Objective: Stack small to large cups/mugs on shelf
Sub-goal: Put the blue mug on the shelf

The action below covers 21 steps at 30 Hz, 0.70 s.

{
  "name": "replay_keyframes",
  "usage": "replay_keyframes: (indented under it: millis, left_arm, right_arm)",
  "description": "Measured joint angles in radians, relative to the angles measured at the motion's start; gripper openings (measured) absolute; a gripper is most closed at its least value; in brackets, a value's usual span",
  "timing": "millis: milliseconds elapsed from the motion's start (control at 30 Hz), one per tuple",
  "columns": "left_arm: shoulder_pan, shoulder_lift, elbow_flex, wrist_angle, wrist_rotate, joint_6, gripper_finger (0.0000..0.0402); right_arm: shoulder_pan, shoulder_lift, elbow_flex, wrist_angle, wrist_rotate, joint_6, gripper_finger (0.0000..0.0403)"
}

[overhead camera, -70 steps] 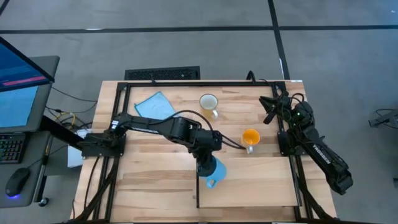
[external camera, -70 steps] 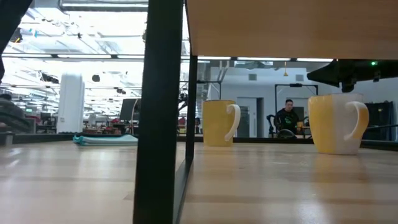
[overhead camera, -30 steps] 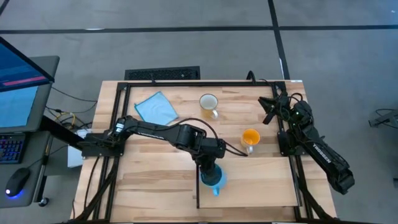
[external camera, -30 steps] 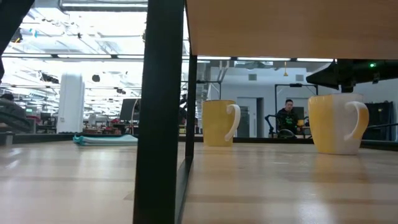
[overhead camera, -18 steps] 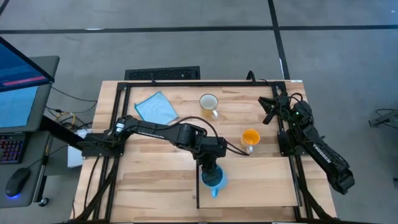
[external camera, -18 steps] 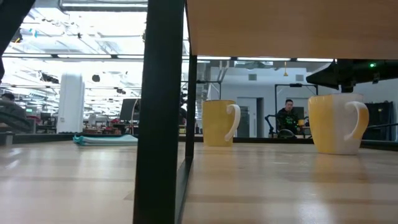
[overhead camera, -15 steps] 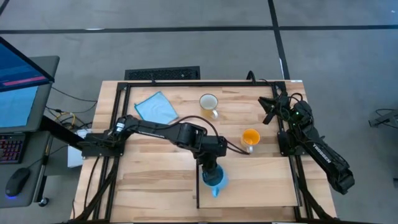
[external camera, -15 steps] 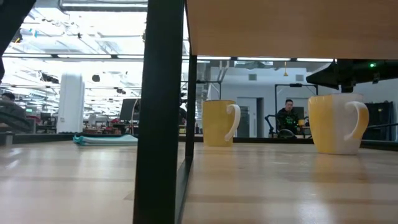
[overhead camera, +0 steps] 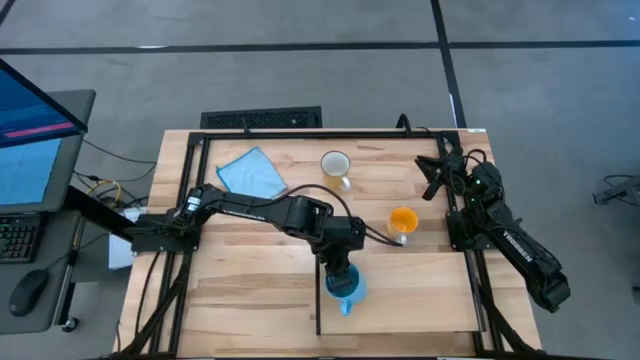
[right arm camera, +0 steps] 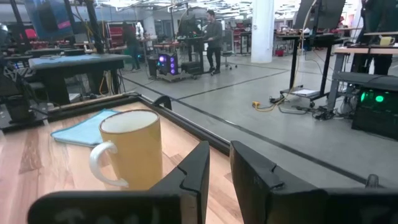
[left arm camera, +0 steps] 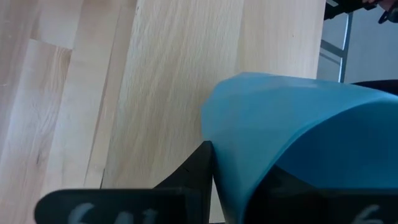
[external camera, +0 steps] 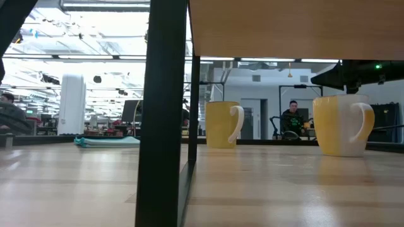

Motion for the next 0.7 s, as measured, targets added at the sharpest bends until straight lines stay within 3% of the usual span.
replay_keyframes:
  millis: [700]
  left_arm:
    - [0.000,0.000,0.000,-0.001,-0.001,0.053,0.0041]
  right_arm:
    - [0.000,0.000,0.000,0.000,0.000,0.000,0.0086]
